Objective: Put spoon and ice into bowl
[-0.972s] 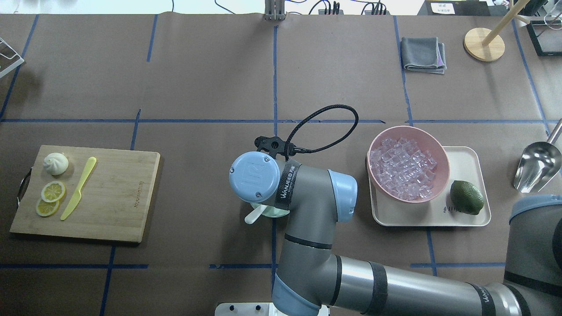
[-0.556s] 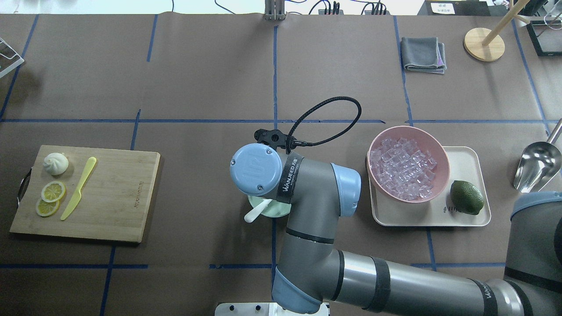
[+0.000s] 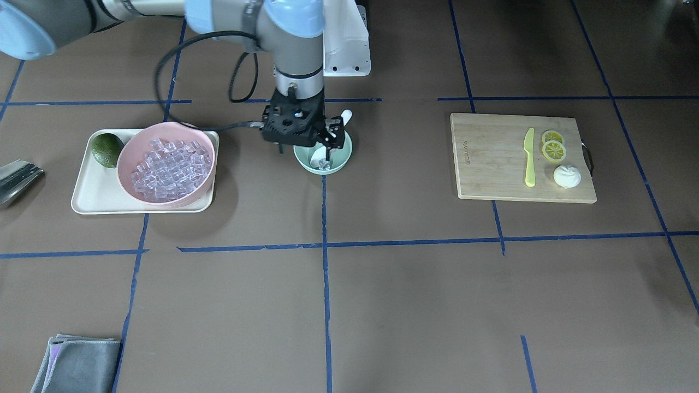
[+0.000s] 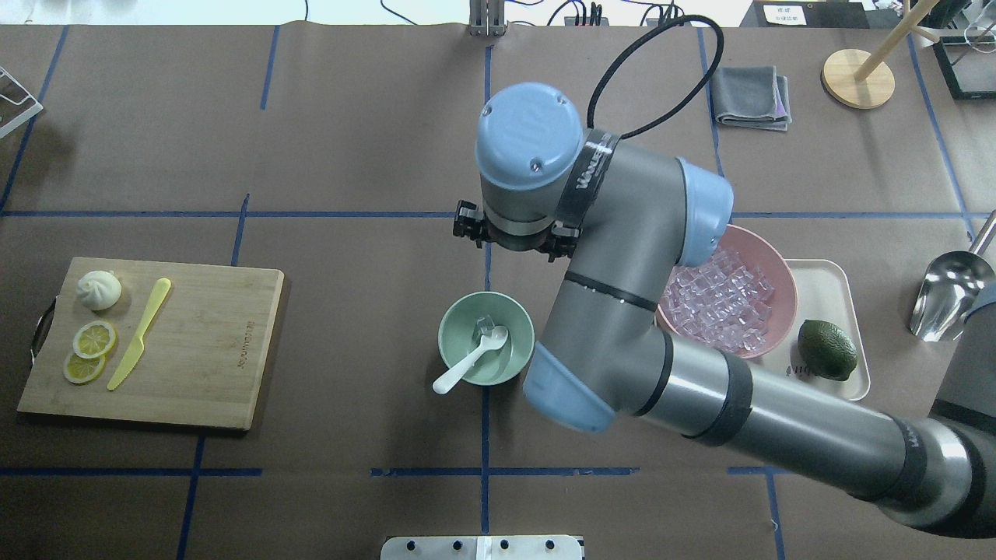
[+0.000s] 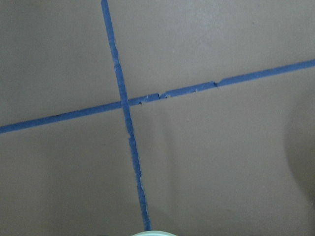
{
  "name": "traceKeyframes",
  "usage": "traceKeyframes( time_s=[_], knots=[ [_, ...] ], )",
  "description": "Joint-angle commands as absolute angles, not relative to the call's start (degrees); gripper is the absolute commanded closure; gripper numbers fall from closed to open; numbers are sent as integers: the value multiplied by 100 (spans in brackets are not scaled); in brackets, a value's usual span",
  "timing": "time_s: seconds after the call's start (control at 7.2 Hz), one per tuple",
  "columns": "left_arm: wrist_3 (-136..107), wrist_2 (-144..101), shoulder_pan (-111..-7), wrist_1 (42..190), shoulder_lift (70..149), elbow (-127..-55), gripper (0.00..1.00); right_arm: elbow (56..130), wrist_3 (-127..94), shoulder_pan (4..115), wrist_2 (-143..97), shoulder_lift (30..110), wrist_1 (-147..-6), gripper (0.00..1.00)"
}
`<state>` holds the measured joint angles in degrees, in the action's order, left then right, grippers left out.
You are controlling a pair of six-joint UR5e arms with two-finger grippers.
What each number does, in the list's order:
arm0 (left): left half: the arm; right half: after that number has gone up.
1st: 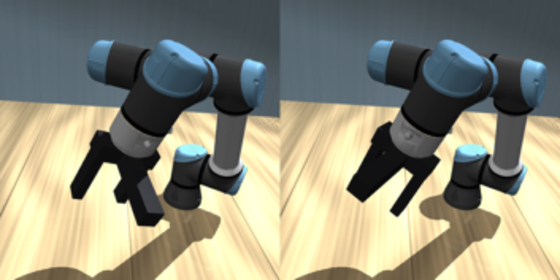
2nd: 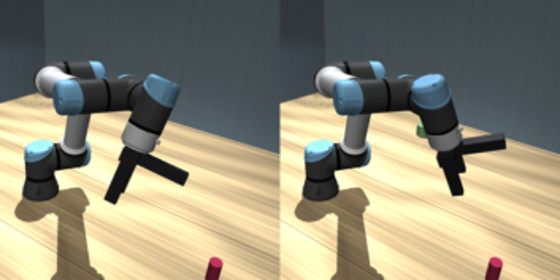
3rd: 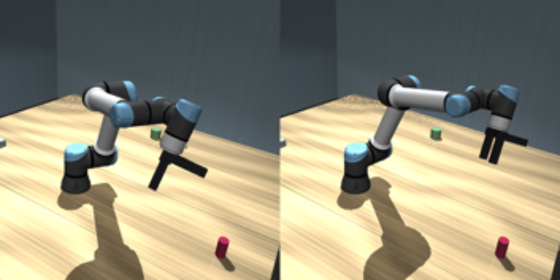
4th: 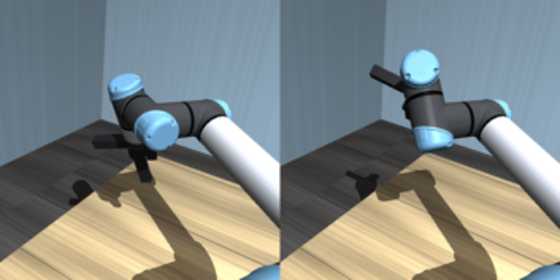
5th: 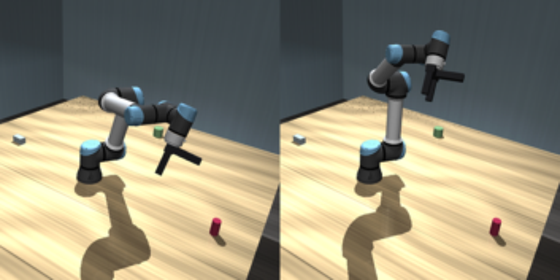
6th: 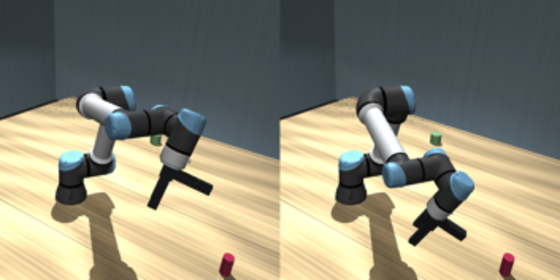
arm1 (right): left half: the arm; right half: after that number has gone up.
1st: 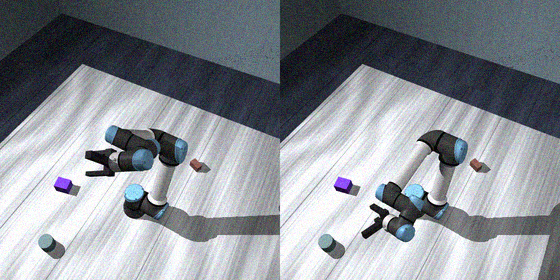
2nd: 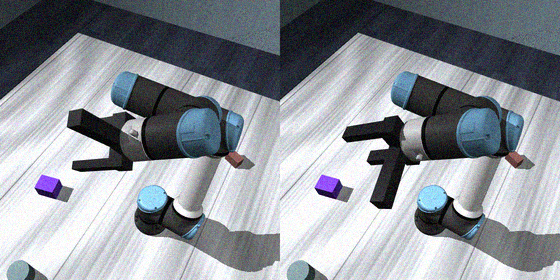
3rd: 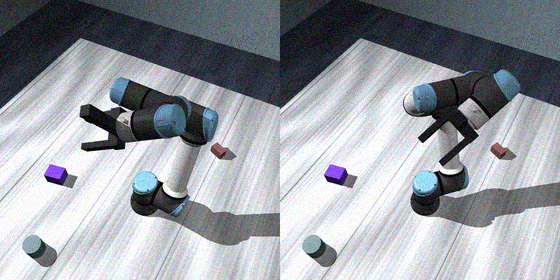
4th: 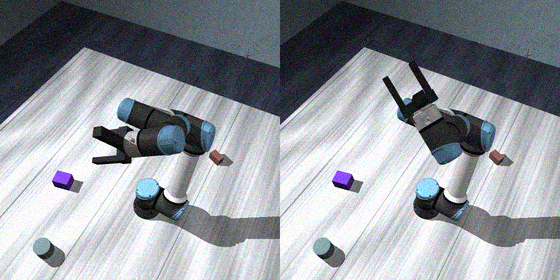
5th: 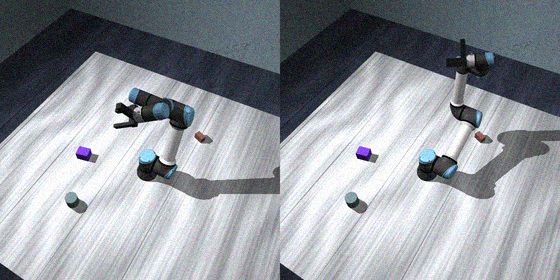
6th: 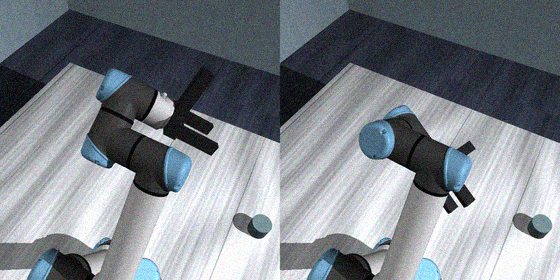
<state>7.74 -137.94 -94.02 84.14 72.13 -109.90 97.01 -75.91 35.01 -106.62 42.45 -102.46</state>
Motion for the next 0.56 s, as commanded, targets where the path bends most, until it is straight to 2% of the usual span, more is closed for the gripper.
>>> traceKeyframes(
  time_s=[0.0,0.42],
  knots=[
    [756,-13746,-9387,8367,7242,-10986,0,9747,-5916,4793,-11764,4725,-10266,1],
    [765,-13527,-9352,8367,7312,-10995,0,9896,-2937,6385,-12549,5981,-10239,1]
  ],
)
